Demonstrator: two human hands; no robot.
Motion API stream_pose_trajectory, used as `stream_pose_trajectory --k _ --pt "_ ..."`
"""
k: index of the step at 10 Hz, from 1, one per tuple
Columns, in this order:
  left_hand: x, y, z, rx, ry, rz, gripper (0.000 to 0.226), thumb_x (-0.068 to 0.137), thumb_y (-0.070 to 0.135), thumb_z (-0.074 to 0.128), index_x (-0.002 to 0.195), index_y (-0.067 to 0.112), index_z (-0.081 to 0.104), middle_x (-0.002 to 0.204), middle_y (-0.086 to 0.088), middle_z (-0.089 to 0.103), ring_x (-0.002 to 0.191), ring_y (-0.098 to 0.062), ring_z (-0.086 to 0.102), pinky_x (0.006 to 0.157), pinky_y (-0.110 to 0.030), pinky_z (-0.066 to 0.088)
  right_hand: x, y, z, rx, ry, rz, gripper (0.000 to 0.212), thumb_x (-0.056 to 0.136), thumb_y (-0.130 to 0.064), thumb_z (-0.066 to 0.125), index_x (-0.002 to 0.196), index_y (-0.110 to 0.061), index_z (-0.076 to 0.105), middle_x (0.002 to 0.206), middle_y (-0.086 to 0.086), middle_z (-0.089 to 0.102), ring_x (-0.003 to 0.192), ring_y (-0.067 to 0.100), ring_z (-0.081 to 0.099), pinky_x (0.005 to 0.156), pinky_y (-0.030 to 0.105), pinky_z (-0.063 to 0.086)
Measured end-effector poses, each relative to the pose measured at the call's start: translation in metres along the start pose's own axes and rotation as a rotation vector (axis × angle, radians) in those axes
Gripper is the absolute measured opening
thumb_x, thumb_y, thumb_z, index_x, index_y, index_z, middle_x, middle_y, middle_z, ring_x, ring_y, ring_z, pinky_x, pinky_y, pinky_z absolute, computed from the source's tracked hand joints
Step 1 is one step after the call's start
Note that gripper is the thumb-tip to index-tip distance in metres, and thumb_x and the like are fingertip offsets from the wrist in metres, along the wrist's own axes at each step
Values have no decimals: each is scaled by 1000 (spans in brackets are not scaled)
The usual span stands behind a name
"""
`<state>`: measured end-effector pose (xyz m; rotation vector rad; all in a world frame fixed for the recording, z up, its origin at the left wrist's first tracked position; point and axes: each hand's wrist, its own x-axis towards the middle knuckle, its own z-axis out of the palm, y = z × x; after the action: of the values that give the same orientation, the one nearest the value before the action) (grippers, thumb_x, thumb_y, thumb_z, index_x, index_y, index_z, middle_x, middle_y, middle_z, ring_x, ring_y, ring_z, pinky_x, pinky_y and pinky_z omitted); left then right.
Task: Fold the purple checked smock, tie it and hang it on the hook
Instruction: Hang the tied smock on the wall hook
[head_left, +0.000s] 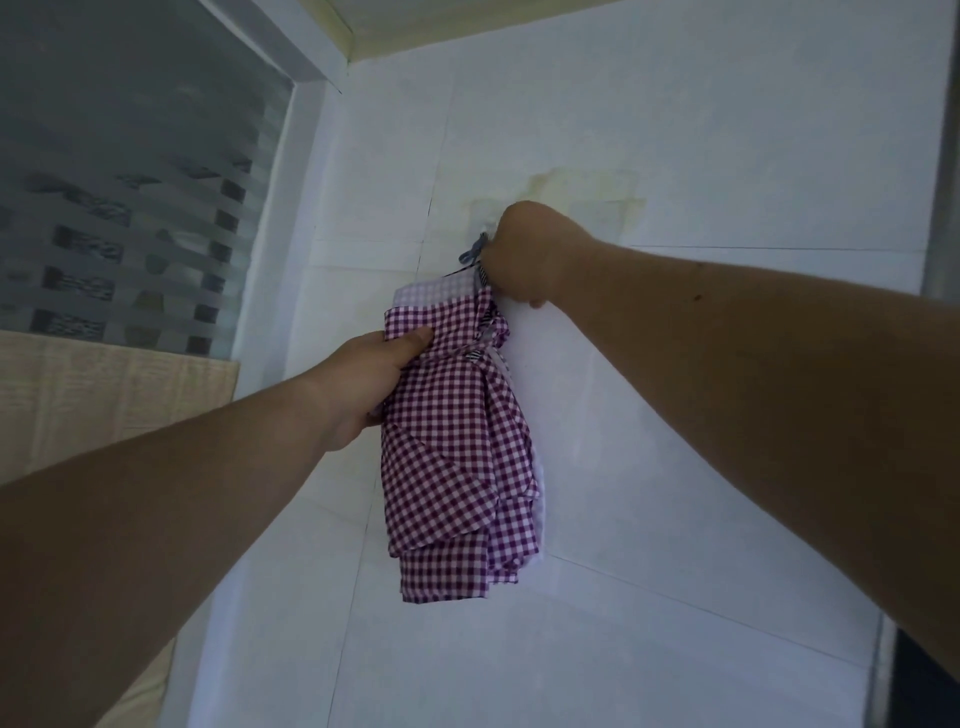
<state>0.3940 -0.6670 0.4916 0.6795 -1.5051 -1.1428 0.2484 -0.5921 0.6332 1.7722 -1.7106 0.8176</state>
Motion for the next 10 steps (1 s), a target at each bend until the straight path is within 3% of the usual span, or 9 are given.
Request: stream_pose_trajectory --k 1,2,3,5,6,7,8,9,10 --pt "-3 1 2 -28 -12 8 35 101 56 61 127 32 62 117 7 73 110 -18 70 83 -32 56 -1 3 4 142 -67 70 26 96 -17 54 70 -18 52 72 3 60 59 18 61 54 29 53" --pt "-1 1 5 -68 -24 43 40 103 50 61 136 28 63 122 4 75 113 -19 72 91 -34 56 2 3 5 294 -47 127 24 97 -18 55 73 -16 55 74 5 64 55 17 65 49 27 54" --pt "-1 0 7 -117 -50 70 39 106 45 59 140 26 63 123 3 77 112 -18 74 91 -32 57 5 -2 5 380 -72 173 21 98 -21 58 77 -16 58 79 7 69 60 20 70 54 32 60" --pt "-1 0 -1 -145 -28 76 44 104 44 62 143 24 61 125 1 76 113 -20 74 98 -36 57 12 -7 17 425 -81 174 17 99 -19 56 82 -17 56 85 5 64 87 26 73 77 40 63" --pt "-2 -2 -3 -114 -34 79 45 104 45 62 144 24 61 125 1 76 112 -20 74 99 -37 57 11 -8 20 150 -106 55 18 102 -14 53 114 -7 63 102 8 67 106 25 65 100 37 52" --pt "-2 -2 -2 -94 -23 116 40 105 44 60 141 25 63 123 2 77 110 -18 75 93 -32 59 8 -9 8 -183 -140 -72 30 99 -18 60 124 -2 63 98 6 67 95 25 65 87 33 53" --pt "-1 -2 -3 -68 -20 128 41 106 44 60 142 25 63 124 3 77 110 -17 75 95 -33 58 10 -10 8 -273 -152 -120 26 99 -22 57 116 -4 66 73 0 50 65 18 51 58 28 42" --pt "-1 -4 -4 -48 -36 118 43 105 46 60 143 26 62 125 2 76 113 -18 74 103 -37 56 7 -7 12 -136 -128 -62 31 101 -27 56 120 -4 64 91 5 62 72 19 53 63 29 41" --pt "-3 -1 -4 -46 -33 125 41 105 45 60 142 27 63 125 3 76 112 -17 74 97 -33 57 10 -7 7 -159 -115 -91 45 101 -32 55 133 -1 58 91 6 63 68 19 50 60 30 40"
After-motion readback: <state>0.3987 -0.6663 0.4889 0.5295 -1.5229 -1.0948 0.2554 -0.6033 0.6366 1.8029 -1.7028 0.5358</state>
